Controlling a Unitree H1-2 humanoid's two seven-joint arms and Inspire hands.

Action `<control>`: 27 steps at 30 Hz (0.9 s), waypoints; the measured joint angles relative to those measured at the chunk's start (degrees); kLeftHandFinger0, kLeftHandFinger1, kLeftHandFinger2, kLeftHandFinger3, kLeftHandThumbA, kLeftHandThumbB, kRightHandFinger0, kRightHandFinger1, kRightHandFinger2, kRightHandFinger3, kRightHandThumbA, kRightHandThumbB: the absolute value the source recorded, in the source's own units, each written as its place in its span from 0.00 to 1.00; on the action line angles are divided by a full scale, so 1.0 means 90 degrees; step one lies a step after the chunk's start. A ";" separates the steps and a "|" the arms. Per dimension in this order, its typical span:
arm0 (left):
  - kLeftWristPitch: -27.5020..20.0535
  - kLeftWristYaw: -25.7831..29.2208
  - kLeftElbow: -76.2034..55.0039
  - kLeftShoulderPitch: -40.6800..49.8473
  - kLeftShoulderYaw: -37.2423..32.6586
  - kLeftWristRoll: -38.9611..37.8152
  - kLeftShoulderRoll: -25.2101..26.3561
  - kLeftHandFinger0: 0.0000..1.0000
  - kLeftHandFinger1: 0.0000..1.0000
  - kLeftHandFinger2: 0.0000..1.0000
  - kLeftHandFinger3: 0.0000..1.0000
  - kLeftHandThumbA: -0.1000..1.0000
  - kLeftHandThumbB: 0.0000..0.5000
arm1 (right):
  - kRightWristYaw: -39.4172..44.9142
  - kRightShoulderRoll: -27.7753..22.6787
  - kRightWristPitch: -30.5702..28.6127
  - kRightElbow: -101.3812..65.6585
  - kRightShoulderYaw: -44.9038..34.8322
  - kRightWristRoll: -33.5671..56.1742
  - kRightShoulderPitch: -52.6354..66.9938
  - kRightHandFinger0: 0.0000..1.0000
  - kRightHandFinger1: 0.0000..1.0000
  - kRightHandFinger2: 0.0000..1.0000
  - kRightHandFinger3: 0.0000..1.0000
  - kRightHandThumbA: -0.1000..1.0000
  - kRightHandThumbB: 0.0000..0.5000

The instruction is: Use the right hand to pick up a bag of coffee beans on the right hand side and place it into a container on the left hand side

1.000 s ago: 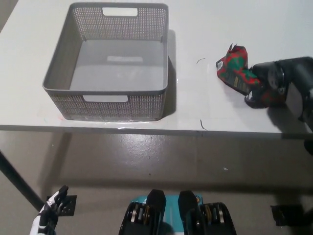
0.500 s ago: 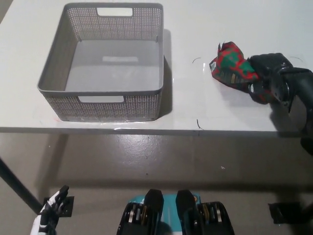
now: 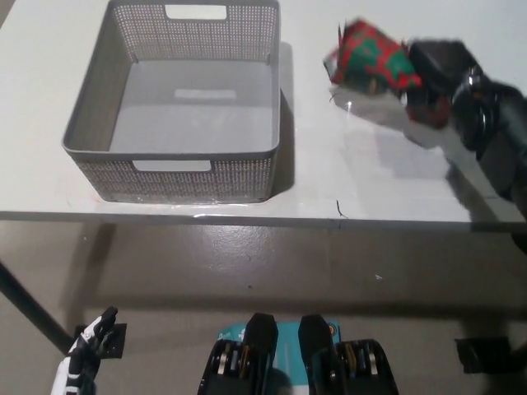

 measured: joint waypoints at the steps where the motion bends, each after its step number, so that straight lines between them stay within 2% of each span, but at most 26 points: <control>1: 0.0001 0.0000 0.0000 0.0000 0.0000 0.0003 0.0001 1.00 1.00 1.00 1.00 1.00 0.49 | -0.0005 0.0000 -0.0006 -0.0007 -0.0036 0.0010 -0.0056 0.00 0.41 0.83 1.00 0.00 0.31; 5: 0.0015 0.0000 -0.0002 0.0007 0.0000 0.0013 0.0002 1.00 1.00 1.00 1.00 1.00 0.52 | -0.0029 -0.0006 -0.0062 -0.0054 -0.0261 0.0052 -0.0403 0.01 0.45 0.84 0.96 0.00 0.34; 7: 0.0015 0.0000 -0.0002 0.0008 0.0000 0.0018 0.0003 1.00 1.00 1.00 1.00 1.00 0.53 | -0.0028 -0.0008 -0.0088 -0.0081 -0.0369 0.0084 -0.0575 0.00 0.43 0.84 0.91 0.00 0.37; 8: 0.0015 -0.0001 -0.0002 0.0009 0.0000 0.0019 0.0005 1.00 1.00 1.00 1.00 1.00 0.51 | -0.0029 -0.0009 -0.0096 -0.0091 -0.0395 0.0092 -0.0619 0.00 0.35 0.79 0.85 0.00 0.35; 11: 0.0025 0.0000 -0.0006 0.0006 0.0001 0.0023 0.0019 1.00 1.00 1.00 1.00 1.00 0.49 | -0.0035 -0.0010 -0.0160 -0.0143 -0.0534 0.0108 -0.0883 0.00 0.28 0.75 0.85 0.00 0.32; 13: 0.0027 -0.0001 -0.0006 0.0006 0.0000 0.0024 0.0032 1.00 1.00 1.00 1.00 1.00 0.50 | -0.0035 -0.0008 -0.0186 -0.0168 -0.0607 0.0110 -0.1015 0.00 0.28 0.77 0.86 0.00 0.33; 14: 0.0027 -0.0001 -0.0006 0.0006 0.0000 0.0024 0.0038 1.00 1.00 1.00 1.00 1.00 0.52 | -0.0035 -0.0007 -0.0189 -0.0183 -0.0628 0.0111 -0.1045 0.00 0.27 0.77 0.85 0.00 0.38; 17: 0.0032 -0.0001 -0.0008 0.0011 -0.0001 0.0029 0.0067 1.00 1.00 1.00 1.00 1.00 0.48 | -0.0041 0.0050 -0.0222 -0.0244 -0.0704 0.0110 -0.1246 0.00 0.29 0.77 0.85 0.00 0.36; 19: 0.0045 -0.0001 -0.0020 0.0021 -0.0007 0.0033 0.0076 1.00 1.00 1.00 1.00 1.00 0.53 | -0.0042 0.0146 -0.0222 -0.0300 -0.0722 0.0110 -0.1366 0.00 0.29 0.78 0.75 0.00 0.39; 21: 0.0051 -0.0002 -0.0021 0.0023 -0.0023 0.0036 0.0075 1.00 1.00 1.00 1.00 1.00 0.53 | -0.0044 0.0274 -0.0221 -0.0388 -0.0724 0.0109 -0.1462 0.00 0.25 0.71 0.62 0.00 0.41; 22: 0.0053 -0.0003 -0.0021 0.0022 -0.0031 0.0037 0.0076 1.00 1.00 1.00 1.00 1.00 0.55 | -0.0044 0.0331 -0.0222 -0.0400 -0.0724 0.0109 -0.1499 0.00 0.23 0.70 0.61 0.00 0.40; 24: 0.0061 -0.0004 -0.0025 0.0018 -0.0054 0.0038 0.0076 1.00 1.00 1.00 1.00 1.00 0.54 | -0.0055 0.0538 -0.0222 -0.0404 -0.0721 0.0107 -0.1619 0.00 0.25 0.74 0.68 0.00 0.41; 25: 0.0067 -0.0007 -0.0025 0.0018 -0.0064 0.0039 0.0079 1.00 1.00 1.00 1.00 1.00 0.49 | -0.0069 0.0692 -0.0222 -0.0404 -0.0718 0.0106 -0.1678 0.00 0.27 0.75 0.73 0.00 0.43; 26: 0.0071 -0.0011 -0.0027 0.0018 -0.0068 0.0038 0.0084 1.00 1.00 1.00 1.00 1.00 0.47 | -0.0077 0.0784 -0.0223 -0.0404 -0.0717 0.0106 -0.1712 0.03 0.35 0.80 0.77 0.00 0.47; 27: 0.0074 -0.0017 -0.0028 0.0018 -0.0072 0.0039 0.0093 1.00 1.00 1.00 1.00 1.00 0.49 | -0.0085 0.0912 -0.0223 -0.0401 -0.0714 0.0106 -0.1766 0.00 0.28 0.69 0.70 0.00 0.48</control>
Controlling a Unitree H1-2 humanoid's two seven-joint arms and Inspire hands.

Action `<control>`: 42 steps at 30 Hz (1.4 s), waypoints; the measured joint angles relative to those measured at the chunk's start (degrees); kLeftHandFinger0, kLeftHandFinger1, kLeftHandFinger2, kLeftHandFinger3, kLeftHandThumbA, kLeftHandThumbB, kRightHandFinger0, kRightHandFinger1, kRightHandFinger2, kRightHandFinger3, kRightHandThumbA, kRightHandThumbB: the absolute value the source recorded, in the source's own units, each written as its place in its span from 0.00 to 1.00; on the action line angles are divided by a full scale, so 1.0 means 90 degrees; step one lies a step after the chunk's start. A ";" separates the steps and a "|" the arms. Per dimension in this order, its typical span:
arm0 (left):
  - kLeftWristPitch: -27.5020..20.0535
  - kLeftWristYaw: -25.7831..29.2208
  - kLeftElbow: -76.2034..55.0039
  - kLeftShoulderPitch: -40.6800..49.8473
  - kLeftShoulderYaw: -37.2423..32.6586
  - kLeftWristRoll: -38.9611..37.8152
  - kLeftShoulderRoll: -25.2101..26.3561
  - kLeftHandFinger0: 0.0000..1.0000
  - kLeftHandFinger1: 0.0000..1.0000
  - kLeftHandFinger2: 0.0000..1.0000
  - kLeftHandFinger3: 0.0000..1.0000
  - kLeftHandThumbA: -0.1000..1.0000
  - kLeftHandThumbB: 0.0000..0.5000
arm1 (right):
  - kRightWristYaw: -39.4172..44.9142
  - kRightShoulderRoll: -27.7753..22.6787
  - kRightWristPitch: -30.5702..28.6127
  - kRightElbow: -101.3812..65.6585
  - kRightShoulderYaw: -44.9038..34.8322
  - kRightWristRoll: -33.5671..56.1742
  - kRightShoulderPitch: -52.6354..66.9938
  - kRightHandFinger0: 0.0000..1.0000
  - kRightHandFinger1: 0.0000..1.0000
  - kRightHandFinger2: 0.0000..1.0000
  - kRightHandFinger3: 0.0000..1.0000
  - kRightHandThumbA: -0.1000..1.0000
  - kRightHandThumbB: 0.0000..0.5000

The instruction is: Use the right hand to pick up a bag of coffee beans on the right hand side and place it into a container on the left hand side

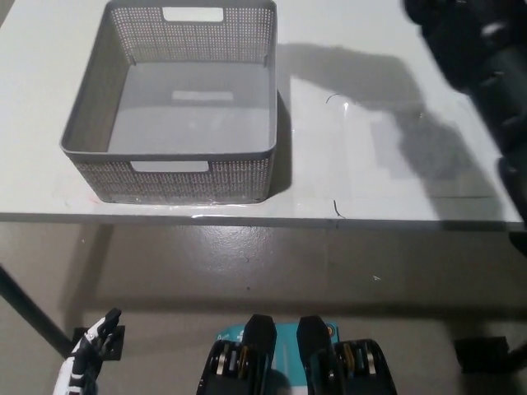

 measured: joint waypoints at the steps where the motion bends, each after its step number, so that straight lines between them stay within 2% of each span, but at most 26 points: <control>1: 0.0004 -0.0009 -0.0001 0.0000 -0.0003 0.0000 0.0014 1.00 1.00 1.00 1.00 1.00 0.49 | -0.0014 0.0133 0.0000 0.0003 0.0008 -0.0004 -0.0048 0.00 0.23 0.65 0.68 0.00 0.49; 2: 0.0007 -0.0012 -0.0003 0.0000 -0.0006 0.0004 0.0026 1.00 1.00 1.00 1.00 1.00 0.52 | -0.0030 0.0231 0.0000 0.0003 0.0013 -0.0006 -0.0081 0.00 0.13 0.60 0.62 0.00 0.51; 3: 0.0012 -0.0014 -0.0006 -0.0001 -0.0009 0.0015 0.0040 1.00 1.00 1.00 1.00 1.00 0.57 | -0.0049 0.0362 -0.0001 0.0008 0.0022 -0.0010 -0.0130 0.00 0.07 0.61 0.62 0.00 0.49; 6: 0.0033 -0.0037 -0.0046 -0.0003 -0.0025 0.0040 0.0083 1.00 1.00 1.00 1.00 1.00 0.59 | -0.0116 0.0682 -0.0018 0.0024 0.0044 -0.0012 -0.0284 0.00 0.12 0.68 0.70 0.00 0.51; 7: 0.0036 -0.0051 -0.0066 -0.0003 -0.0027 0.0043 0.0093 1.00 1.00 1.00 1.00 1.00 0.56 | -0.0131 0.0757 -0.0020 0.0028 0.0045 -0.0012 -0.0330 0.00 0.14 0.68 0.66 0.00 0.54; 10: 0.0039 -0.0080 -0.0097 -0.0003 -0.0031 0.0044 0.0102 1.00 1.00 1.00 1.00 1.00 0.57 | -0.0183 0.0939 -0.0027 0.0042 0.0048 -0.0012 -0.0449 0.00 0.14 0.65 0.59 0.00 0.49; 11: 0.0044 -0.0084 -0.0100 -0.0003 -0.0035 0.0044 0.0102 1.00 1.00 1.00 1.00 1.00 0.57 | -0.0210 0.0988 -0.0031 0.0050 0.0049 -0.0011 -0.0468 0.00 0.13 0.54 0.44 0.00 0.57; 12: 0.0050 -0.0092 -0.0106 -0.0002 -0.0041 0.0044 0.0102 1.00 1.00 1.00 1.00 1.00 0.57 | -0.0247 0.1042 -0.0033 0.0064 0.0049 -0.0010 -0.0478 0.00 0.11 0.47 0.35 0.00 0.60; 13: 0.0051 -0.0095 -0.0109 -0.0003 -0.0044 0.0044 0.0103 1.00 1.00 1.00 1.00 1.00 0.57 | -0.0259 0.1089 -0.0033 0.0086 0.0048 -0.0009 -0.0478 0.05 0.14 0.48 0.30 0.00 0.72; 14: 0.0055 -0.0098 -0.0117 -0.0003 -0.0046 0.0044 0.0103 1.00 1.00 1.00 1.00 1.00 0.55 | -0.0262 0.1121 -0.0033 0.0111 0.0048 -0.0008 -0.0476 0.18 0.24 0.48 0.30 0.00 0.77; 15: 0.0059 -0.0099 -0.0131 -0.0003 -0.0047 0.0044 0.0103 1.00 1.00 1.00 1.00 1.00 0.55 | -0.0262 0.1146 -0.0035 0.0132 0.0049 -0.0008 -0.0473 0.29 0.25 0.37 0.28 0.00 0.82; 16: 0.0063 -0.0106 -0.0157 -0.0003 -0.0047 0.0046 0.0103 1.00 1.00 1.00 1.00 1.00 0.54 | -0.0261 0.1161 -0.0036 0.0154 0.0049 -0.0008 -0.0464 0.20 0.20 0.30 0.25 0.00 0.82; 17: 0.0066 -0.0115 -0.0177 -0.0005 -0.0046 0.0046 0.0107 1.00 1.00 1.00 1.00 1.00 0.53 | -0.0261 0.1162 -0.0036 0.0158 0.0049 -0.0008 -0.0452 0.03 0.03 0.14 0.14 0.00 0.79; 19: 0.0078 -0.0124 -0.0181 -0.0010 -0.0046 0.0041 0.0119 1.00 1.00 1.00 1.00 1.00 0.53 | -0.0261 0.1156 -0.0034 0.0159 0.0049 -0.0007 -0.0441 0.00 0.00 0.12 0.19 0.00 0.71; 20: 0.0088 -0.0130 -0.0188 -0.0009 -0.0048 0.0038 0.0127 1.00 1.00 1.00 1.00 1.00 0.55 | -0.0261 0.1153 -0.0030 0.0159 0.0047 -0.0007 -0.0432 0.00 0.01 0.15 0.34 0.00 0.66; 21: 0.0098 -0.0139 -0.0196 -0.0009 -0.0050 0.0035 0.0132 1.00 1.00 1.00 1.00 1.00 0.55 | -0.0261 0.1150 -0.0027 0.0159 0.0044 -0.0006 -0.0421 0.00 0.00 0.15 0.40 0.00 0.64; 22: 0.0114 -0.0155 -0.0212 -0.0012 -0.0054 0.0033 0.0141 1.00 1.00 1.00 1.00 1.00 0.55 | -0.0262 0.1141 -0.0016 0.0159 0.0042 -0.0006 -0.0401 0.14 0.21 0.42 0.69 0.15 0.52; 23: 0.0126 -0.0167 -0.0220 -0.0016 -0.0055 0.0033 0.0148 1.00 1.00 1.00 1.00 1.00 0.55 | -0.0255 0.1133 0.0024 0.0159 0.0039 -0.0005 -0.0381 0.57 0.78 1.00 1.00 0.49 0.59; 24: 0.0142 -0.0174 -0.0226 -0.0017 -0.0055 0.0034 0.0151 1.00 1.00 1.00 1.00 1.00 0.52 | -0.0221 0.1130 0.0091 0.0162 0.0039 -0.0005 -0.0371 0.83 1.00 1.00 1.00 0.60 0.63; 25: 0.0148 -0.0178 -0.0228 -0.0017 -0.0054 0.0034 0.0151 1.00 1.00 1.00 1.00 1.00 0.48 | -0.0146 0.1127 0.0184 0.0167 0.0039 -0.0005 -0.0369 1.00 1.00 1.00 1.00 0.71 0.72; 27: 0.0163 -0.0181 -0.0227 -0.0017 -0.0053 0.0036 0.0150 1.00 1.00 1.00 1.00 1.00 0.48 | 0.0075 0.1104 0.0411 0.0167 0.0039 0.0004 -0.0370 1.00 1.00 1.00 1.00 0.78 0.79; 28: 0.0167 -0.0182 -0.0227 -0.0017 -0.0052 0.0036 0.0150 1.00 1.00 1.00 1.00 1.00 0.47 | 0.0171 0.1092 0.0499 0.0162 0.0039 0.0005 -0.0373 1.00 1.00 1.00 1.00 0.86 0.79; 29: 0.0172 -0.0184 -0.0227 -0.0017 -0.0050 0.0035 0.0150 1.00 1.00 1.00 1.00 1.00 0.47 | 0.0281 0.1074 0.0595 0.0161 0.0040 0.0005 -0.0371 1.00 1.00 1.00 1.00 0.87 0.79; 31: 0.0182 -0.0186 -0.0228 -0.0017 -0.0048 0.0037 0.0151 1.00 1.00 1.00 1.00 1.00 0.50 | 0.0499 0.1021 0.0767 0.0157 0.0054 0.0004 -0.0361 1.00 1.00 1.00 1.00 0.96 0.82; 34: 0.0191 -0.0187 -0.0229 -0.0034 -0.0048 0.0046 0.0151 1.00 1.00 1.00 1.00 1.00 0.54 | 0.0758 0.0887 0.0939 0.0074 0.0080 0.0005 -0.0364 1.00 1.00 1.00 1.00 0.98 0.84; 42: 0.0222 -0.0204 -0.0240 -0.0122 -0.0055 0.0047 0.0170 1.00 1.00 1.00 1.00 1.00 0.52 | 0.1278 0.0502 0.1184 -0.0324 0.0075 0.0041 -0.0293 1.00 1.00 1.00 1.00 0.98 0.87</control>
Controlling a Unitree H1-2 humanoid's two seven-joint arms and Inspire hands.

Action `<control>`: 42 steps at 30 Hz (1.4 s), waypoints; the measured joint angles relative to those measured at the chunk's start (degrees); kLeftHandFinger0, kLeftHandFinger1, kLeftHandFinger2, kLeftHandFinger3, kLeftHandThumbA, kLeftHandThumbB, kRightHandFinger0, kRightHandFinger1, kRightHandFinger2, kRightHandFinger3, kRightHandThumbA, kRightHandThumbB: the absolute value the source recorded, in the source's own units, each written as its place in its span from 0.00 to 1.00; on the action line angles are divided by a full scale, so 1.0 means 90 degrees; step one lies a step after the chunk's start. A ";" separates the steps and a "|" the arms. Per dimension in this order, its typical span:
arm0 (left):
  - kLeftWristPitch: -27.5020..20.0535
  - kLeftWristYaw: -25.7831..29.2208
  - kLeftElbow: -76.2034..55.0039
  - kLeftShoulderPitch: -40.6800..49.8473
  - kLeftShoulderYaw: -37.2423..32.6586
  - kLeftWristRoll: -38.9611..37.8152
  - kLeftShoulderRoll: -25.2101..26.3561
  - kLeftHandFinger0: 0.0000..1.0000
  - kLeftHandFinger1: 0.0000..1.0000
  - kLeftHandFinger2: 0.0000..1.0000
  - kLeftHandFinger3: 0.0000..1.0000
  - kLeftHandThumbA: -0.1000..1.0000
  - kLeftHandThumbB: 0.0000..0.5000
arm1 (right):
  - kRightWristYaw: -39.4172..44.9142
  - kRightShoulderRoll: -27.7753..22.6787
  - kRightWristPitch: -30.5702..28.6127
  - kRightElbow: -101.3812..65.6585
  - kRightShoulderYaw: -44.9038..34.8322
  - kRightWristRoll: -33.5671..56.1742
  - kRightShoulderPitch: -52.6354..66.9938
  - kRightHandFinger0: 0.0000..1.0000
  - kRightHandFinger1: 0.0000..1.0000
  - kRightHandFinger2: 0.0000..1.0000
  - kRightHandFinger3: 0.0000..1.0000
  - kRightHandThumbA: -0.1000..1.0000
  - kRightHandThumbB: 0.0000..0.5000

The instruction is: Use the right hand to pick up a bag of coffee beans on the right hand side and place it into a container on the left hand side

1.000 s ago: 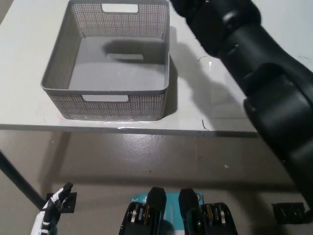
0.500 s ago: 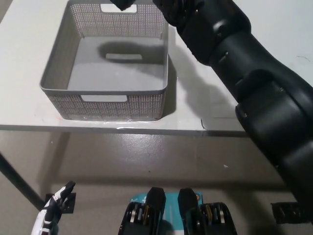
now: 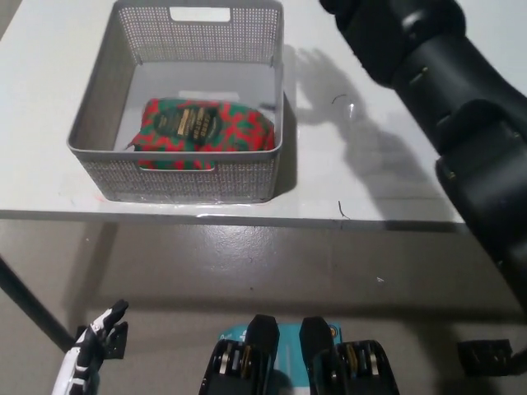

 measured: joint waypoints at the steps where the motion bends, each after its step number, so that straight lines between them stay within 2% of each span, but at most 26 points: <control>1: 0.0009 -0.0003 -0.0005 -0.0008 -0.0002 0.0002 0.0007 1.00 1.00 1.00 1.00 1.00 0.53 | 0.0040 -0.0045 0.0012 -0.0059 -0.0003 0.0010 0.0028 1.00 1.00 1.00 1.00 0.98 0.87; 4: 0.0043 -0.0009 -0.0044 -0.0025 -0.0005 0.0002 0.0012 1.00 1.00 1.00 1.00 1.00 0.51 | 0.0150 -0.0155 0.0057 -0.0167 -0.0008 0.0049 0.0115 1.00 1.00 1.00 1.00 1.00 0.89; 5: 0.0048 -0.0011 -0.0053 -0.0033 -0.0007 0.0002 0.0012 1.00 1.00 1.00 1.00 1.00 0.54 | 0.0196 -0.0205 0.0074 -0.0240 -0.0009 0.0066 0.0156 1.00 1.00 1.00 1.00 1.00 0.89; 7: 0.0052 -0.0013 -0.0053 -0.0045 -0.0010 0.0003 0.0011 1.00 1.00 1.00 1.00 1.00 0.57 | 0.0275 -0.0295 0.0106 -0.0455 -0.0031 0.0098 0.0232 1.00 1.00 1.00 1.00 1.00 0.84; 9: 0.0069 -0.0015 -0.0053 -0.0057 -0.0014 0.0002 0.0011 1.00 1.00 1.00 1.00 1.00 0.56 | 0.0345 -0.0443 0.0136 -0.0916 -0.0191 0.0184 0.0370 1.00 1.00 1.00 1.00 1.00 0.84; 10: 0.0077 -0.0015 -0.0054 -0.0060 -0.0014 0.0002 0.0011 1.00 1.00 1.00 1.00 1.00 0.55 | 0.0373 -0.0509 0.0151 -0.1125 -0.0265 0.0217 0.0427 1.00 1.00 1.00 1.00 1.00 0.80; 11: 0.0083 -0.0015 -0.0053 -0.0061 -0.0012 0.0002 0.0011 1.00 1.00 1.00 1.00 1.00 0.58 | 0.0404 -0.0584 0.0178 -0.1365 -0.0364 0.0250 0.0499 1.00 1.00 1.00 1.00 1.00 0.79; 14: 0.0099 -0.0014 -0.0051 -0.0062 -0.0008 0.0000 0.0011 1.00 1.00 1.00 1.00 1.00 0.58 | 0.0481 -0.0820 0.0244 -0.2103 -0.0659 0.0384 0.0826 1.00 1.00 1.00 1.00 1.00 0.80; 17: 0.0107 -0.0014 -0.0047 -0.0062 -0.0003 -0.0001 0.0010 1.00 1.00 1.00 1.00 1.00 0.60 | 0.0540 -0.1011 0.0332 -0.2841 -0.0941 0.0510 0.1274 1.00 1.00 1.00 1.00 1.00 0.72; 19: 0.0113 -0.0013 -0.0044 -0.0068 -0.0001 0.0000 0.0009 1.00 1.00 1.00 1.00 1.00 0.61 | 0.0565 -0.1085 0.0389 -0.3271 -0.1104 0.0584 0.1595 1.00 1.00 1.00 1.00 1.00 0.76; 23: 0.0141 -0.0013 -0.0018 -0.0073 0.0005 -0.0001 0.0009 1.00 1.00 1.00 1.00 1.00 0.60 | 0.0593 -0.1185 0.0509 -0.4286 -0.1552 0.0847 0.2552 1.00 1.00 1.00 1.00 1.00 0.71; 24: 0.0150 -0.0013 -0.0001 -0.0076 0.0006 -0.0001 0.0009 1.00 1.00 1.00 1.00 1.00 0.55 | 0.0594 -0.1187 0.0527 -0.4532 -0.1660 0.0929 0.2889 1.00 1.00 1.00 1.00 1.00 0.65; 25: 0.0152 -0.0013 0.0005 -0.0078 0.0006 -0.0001 0.0009 1.00 1.00 1.00 1.00 1.00 0.55 | 0.0595 -0.1186 0.0534 -0.4619 -0.1705 0.0958 0.2965 1.00 1.00 1.00 1.00 1.00 0.66; 27: 0.0176 -0.0012 0.0041 -0.0081 0.0008 -0.0001 0.0009 1.00 1.00 1.00 1.00 1.00 0.54 | 0.0594 -0.1182 0.0555 -0.5069 -0.1906 0.1106 0.3582 1.00 1.00 1.00 1.00 0.98 0.61; 29: 0.0195 -0.0012 0.0060 -0.0082 0.0011 -0.0001 0.0009 1.00 1.00 1.00 1.00 1.00 0.57 | 0.0590 -0.1155 0.0557 -0.5571 -0.2143 0.1263 0.4367 1.00 1.00 1.00 1.00 0.98 0.66; 30: 0.0202 -0.0012 0.0065 -0.0081 0.0012 -0.0001 0.0010 1.00 1.00 1.00 1.00 1.00 0.56 | 0.0586 -0.1127 0.0552 -0.5822 -0.2223 0.1341 0.4762 1.00 1.00 1.00 1.00 0.97 0.61; 31: 0.0207 -0.0012 0.0065 -0.0083 0.0013 -0.0001 0.0009 1.00 1.00 1.00 1.00 1.00 0.56 | 0.0580 -0.1090 0.0539 -0.6083 -0.2309 0.1421 0.5121 1.00 1.00 1.00 1.00 0.96 0.61; 32: 0.0211 -0.0012 0.0065 -0.0085 0.0014 -0.0001 0.0010 1.00 1.00 1.00 1.00 1.00 0.55 | 0.0574 -0.1055 0.0520 -0.6241 -0.2368 0.1479 0.5395 1.00 1.00 1.00 1.00 0.98 0.55; 36: 0.0231 -0.0013 0.0067 -0.0096 0.0021 -0.0002 0.0011 1.00 1.00 1.00 1.00 1.00 0.55 | 0.0518 -0.0689 0.0249 -0.7197 -0.2719 0.1945 0.7311 1.00 1.00 1.00 1.00 1.00 0.60; 38: 0.0234 -0.0013 0.0067 -0.0108 0.0026 -0.0003 0.0011 1.00 1.00 1.00 1.00 1.00 0.55 | 0.0491 -0.0473 0.0099 -0.7512 -0.2825 0.2163 0.8128 1.00 1.00 1.00 1.00 1.00 0.54; 40: 0.0235 -0.0013 0.0067 -0.0125 0.0031 -0.0004 0.0013 1.00 1.00 1.00 1.00 1.00 0.56 | 0.0454 -0.0221 -0.0107 -0.7704 -0.2876 0.2359 0.9030 1.00 1.00 1.00 1.00 1.00 0.55; 42: 0.0239 -0.0014 0.0067 -0.0146 0.0030 -0.0004 0.0013 1.00 1.00 1.00 1.00 1.00 0.56 | 0.0429 0.0021 -0.0283 -0.7734 -0.2904 0.2520 0.9695 1.00 1.00 1.00 1.00 1.00 0.63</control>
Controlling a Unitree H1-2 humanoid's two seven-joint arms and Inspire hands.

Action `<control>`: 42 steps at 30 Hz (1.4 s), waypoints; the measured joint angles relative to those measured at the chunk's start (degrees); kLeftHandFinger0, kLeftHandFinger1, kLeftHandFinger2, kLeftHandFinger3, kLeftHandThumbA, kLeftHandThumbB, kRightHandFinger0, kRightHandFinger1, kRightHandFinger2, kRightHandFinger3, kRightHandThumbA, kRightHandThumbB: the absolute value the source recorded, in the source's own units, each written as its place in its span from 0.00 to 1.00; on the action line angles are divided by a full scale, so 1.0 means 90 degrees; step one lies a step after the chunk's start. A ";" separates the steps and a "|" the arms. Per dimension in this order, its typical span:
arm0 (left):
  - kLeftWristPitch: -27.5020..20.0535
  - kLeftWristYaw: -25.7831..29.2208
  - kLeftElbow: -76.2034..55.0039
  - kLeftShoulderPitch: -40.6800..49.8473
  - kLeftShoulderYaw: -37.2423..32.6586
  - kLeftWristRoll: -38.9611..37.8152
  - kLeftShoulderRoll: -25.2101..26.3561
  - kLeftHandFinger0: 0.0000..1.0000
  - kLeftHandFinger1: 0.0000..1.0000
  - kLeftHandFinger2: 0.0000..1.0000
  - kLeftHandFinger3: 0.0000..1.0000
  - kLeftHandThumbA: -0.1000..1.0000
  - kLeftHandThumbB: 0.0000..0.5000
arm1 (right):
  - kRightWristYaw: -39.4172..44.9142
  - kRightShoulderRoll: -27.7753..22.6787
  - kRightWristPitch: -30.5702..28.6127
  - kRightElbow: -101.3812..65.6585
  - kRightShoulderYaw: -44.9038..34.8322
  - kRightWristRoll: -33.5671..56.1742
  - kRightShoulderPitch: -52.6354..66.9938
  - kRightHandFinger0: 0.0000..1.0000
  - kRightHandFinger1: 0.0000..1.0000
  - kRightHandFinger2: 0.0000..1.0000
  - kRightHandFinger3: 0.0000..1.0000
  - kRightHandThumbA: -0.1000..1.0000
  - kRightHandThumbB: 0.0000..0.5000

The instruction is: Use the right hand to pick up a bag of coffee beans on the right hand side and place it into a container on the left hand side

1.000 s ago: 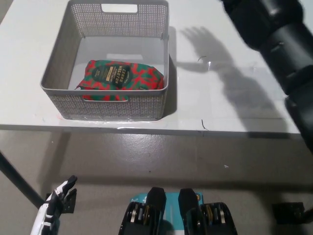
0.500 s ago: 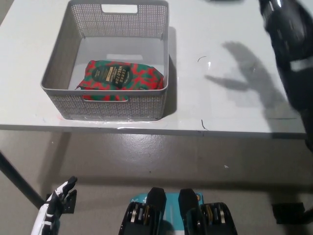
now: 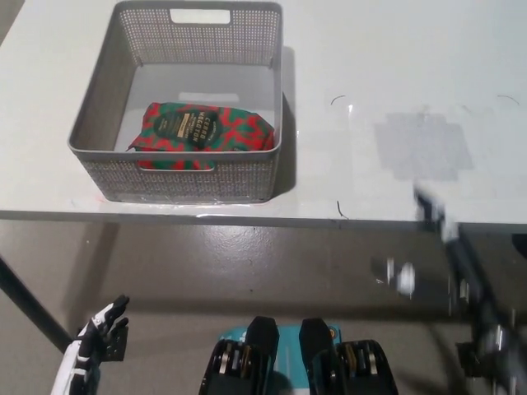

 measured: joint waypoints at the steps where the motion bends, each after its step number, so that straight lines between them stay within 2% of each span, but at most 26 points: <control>1: 0.0001 0.0000 0.0000 -0.0010 0.0001 0.0000 0.0000 1.00 1.00 1.00 1.00 1.00 0.56 | -0.0008 0.0107 -0.0095 0.0000 -0.0014 0.0094 0.0292 1.00 1.00 1.00 1.00 1.00 0.65; 3: 0.0003 0.0000 0.0000 -0.0028 0.0001 0.0000 0.0001 1.00 1.00 1.00 1.00 1.00 0.56 | -0.0030 0.0311 -0.0273 0.0001 -0.0054 0.0242 0.0826 1.00 1.00 1.00 1.00 1.00 0.60; 5: 0.0003 0.0000 0.0000 -0.0030 0.0001 0.0000 0.0001 1.00 1.00 1.00 1.00 1.00 0.55 | -0.0048 0.0463 -0.0442 0.0002 -0.0077 0.0360 0.1210 1.00 1.00 1.00 1.00 1.00 0.51; 8: 0.0003 -0.0001 0.0000 -0.0014 0.0006 -0.0004 0.0005 1.00 1.00 1.00 1.00 1.00 0.54 | -0.0083 0.0666 -0.0742 0.0002 -0.0099 0.0566 0.1770 1.00 1.00 1.00 1.00 1.00 0.45; 15: 0.0001 -0.0008 -0.0002 -0.0002 0.0013 -0.0005 0.0035 1.00 1.00 1.00 1.00 1.00 0.58 | -0.0171 0.0852 -0.1352 0.0004 -0.0150 0.0935 0.2155 1.00 1.00 1.00 1.00 1.00 0.47; 21: -0.0009 -0.0010 -0.0003 -0.0012 0.0024 -0.0008 0.0057 1.00 1.00 1.00 1.00 1.00 0.56 | -0.0278 0.0881 -0.1881 0.0003 -0.0234 0.1249 0.2029 1.00 1.00 1.00 1.00 1.00 0.45; 24: -0.0015 -0.0010 -0.0002 -0.0047 0.0035 -0.0010 0.0058 1.00 1.00 1.00 1.00 1.00 0.57 | -0.0332 0.0881 -0.2037 0.0003 -0.0251 0.1336 0.1916 1.00 1.00 1.00 1.00 1.00 0.48; 32: 0.0000 -0.0014 -0.0002 -0.0154 0.0018 0.0000 0.0110 1.00 1.00 1.00 1.00 1.00 0.47 | -0.0401 0.0880 -0.2158 0.0008 -0.0259 0.1484 0.1704 1.00 1.00 1.00 1.00 1.00 0.47; 37: 0.0011 -0.0025 -0.0001 -0.0154 -0.0031 0.0035 0.0147 1.00 1.00 1.00 1.00 1.00 0.46 | -0.0431 0.0862 -0.2174 0.0011 -0.0258 0.1484 0.1702 1.00 1.00 1.00 1.00 1.00 0.56; 40: 0.0024 -0.0026 -0.0001 -0.0157 -0.0050 0.0080 0.0148 1.00 1.00 1.00 1.00 1.00 0.48 | -0.0453 0.0857 -0.2180 0.0013 -0.0250 0.1483 0.1699 1.00 1.00 1.00 1.00 1.00 0.55; 42: 0.0036 -0.0026 -0.0001 -0.0169 -0.0057 0.0107 0.0153 1.00 1.00 1.00 1.00 1.00 0.46 | -0.0463 0.0857 -0.2183 0.0024 -0.0249 0.1478 0.1689 1.00 1.00 1.00 1.00 1.00 0.54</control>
